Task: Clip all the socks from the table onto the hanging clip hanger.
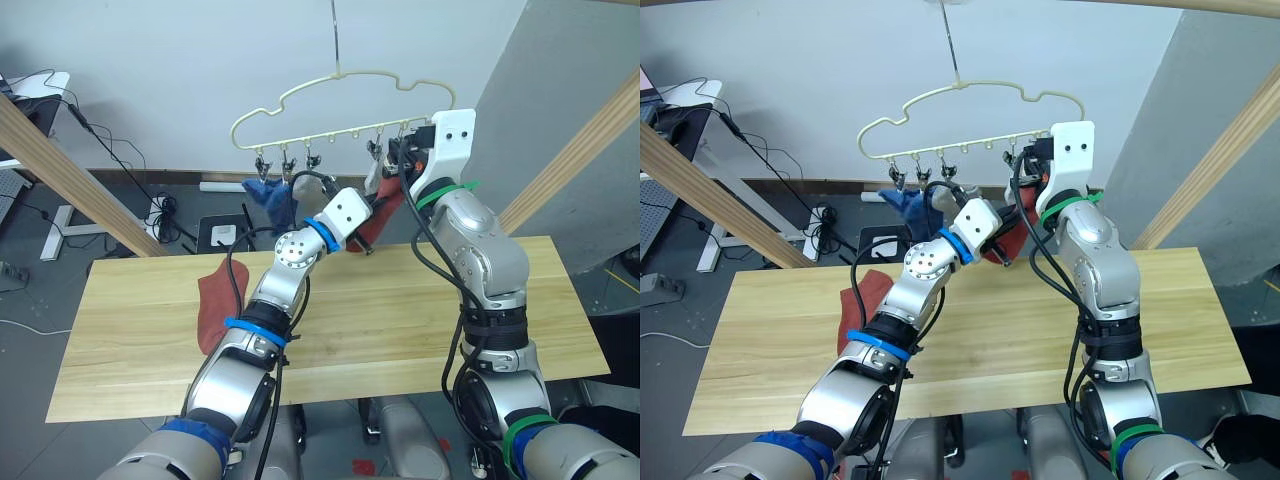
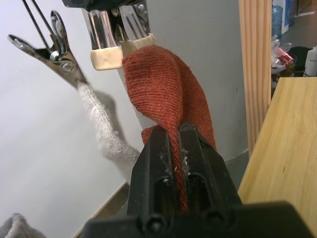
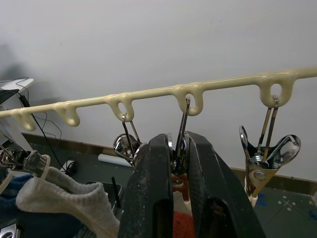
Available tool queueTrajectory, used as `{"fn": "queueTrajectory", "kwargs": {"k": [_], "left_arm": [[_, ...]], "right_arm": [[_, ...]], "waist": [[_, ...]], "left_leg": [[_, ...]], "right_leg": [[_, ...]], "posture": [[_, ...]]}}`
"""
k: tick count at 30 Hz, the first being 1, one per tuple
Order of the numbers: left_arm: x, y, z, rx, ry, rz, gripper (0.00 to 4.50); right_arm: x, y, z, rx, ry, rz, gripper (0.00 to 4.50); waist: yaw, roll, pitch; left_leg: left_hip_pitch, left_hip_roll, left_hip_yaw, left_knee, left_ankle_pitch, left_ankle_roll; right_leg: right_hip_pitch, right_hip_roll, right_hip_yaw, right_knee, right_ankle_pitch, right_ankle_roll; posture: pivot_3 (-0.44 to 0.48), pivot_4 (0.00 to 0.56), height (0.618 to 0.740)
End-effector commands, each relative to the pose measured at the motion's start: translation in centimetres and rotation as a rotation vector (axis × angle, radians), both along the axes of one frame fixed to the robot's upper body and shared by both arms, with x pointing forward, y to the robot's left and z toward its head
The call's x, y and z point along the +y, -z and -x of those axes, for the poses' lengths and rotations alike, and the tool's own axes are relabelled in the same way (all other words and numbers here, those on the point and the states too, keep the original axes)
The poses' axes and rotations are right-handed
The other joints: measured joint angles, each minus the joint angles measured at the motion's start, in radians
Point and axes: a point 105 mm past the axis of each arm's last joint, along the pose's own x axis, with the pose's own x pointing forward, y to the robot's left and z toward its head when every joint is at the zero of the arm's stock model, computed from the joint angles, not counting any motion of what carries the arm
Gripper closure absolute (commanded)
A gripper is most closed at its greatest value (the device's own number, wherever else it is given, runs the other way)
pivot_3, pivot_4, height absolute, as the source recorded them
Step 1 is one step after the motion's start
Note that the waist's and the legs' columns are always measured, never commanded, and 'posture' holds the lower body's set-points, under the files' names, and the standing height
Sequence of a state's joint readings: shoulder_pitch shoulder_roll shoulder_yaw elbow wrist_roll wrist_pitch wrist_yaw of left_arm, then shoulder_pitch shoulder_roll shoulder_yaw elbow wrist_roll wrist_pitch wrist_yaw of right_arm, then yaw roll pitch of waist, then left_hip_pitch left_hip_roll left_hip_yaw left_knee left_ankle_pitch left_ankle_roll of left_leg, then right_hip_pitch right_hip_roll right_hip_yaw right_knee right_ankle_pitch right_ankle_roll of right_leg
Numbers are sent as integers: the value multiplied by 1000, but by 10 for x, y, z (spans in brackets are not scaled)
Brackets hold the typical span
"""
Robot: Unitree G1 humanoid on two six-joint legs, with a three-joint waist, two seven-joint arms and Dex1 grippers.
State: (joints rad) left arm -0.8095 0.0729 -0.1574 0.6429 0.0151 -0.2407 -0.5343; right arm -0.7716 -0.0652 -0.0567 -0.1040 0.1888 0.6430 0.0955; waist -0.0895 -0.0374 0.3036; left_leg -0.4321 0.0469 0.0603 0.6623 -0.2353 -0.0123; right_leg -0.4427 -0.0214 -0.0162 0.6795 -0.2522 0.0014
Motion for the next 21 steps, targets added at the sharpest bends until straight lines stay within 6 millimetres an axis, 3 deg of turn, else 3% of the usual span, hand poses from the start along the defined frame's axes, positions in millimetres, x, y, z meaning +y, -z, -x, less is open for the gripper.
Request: {"fn": "queueTrajectory", "kwargs": {"k": [1,21], "left_arm": [[-5,-5,1,-5,13,15,4500],[-6,-18,0,-32,22,45,4500]], "right_arm": [[-2,-14,7,-60,-8,-22,4408],[-1,-9,6,-50,-16,-3,4408]], "waist": [[0,0,0],[0,0,0]], "left_leg": [[0,0,0,0,0,0],[0,0,0,0,0,0]], "right_leg": [[0,0,0,0,0,0],[0,0,0,0,0,0]], "posture": [[-221,289,740],[-216,293,740]]}}
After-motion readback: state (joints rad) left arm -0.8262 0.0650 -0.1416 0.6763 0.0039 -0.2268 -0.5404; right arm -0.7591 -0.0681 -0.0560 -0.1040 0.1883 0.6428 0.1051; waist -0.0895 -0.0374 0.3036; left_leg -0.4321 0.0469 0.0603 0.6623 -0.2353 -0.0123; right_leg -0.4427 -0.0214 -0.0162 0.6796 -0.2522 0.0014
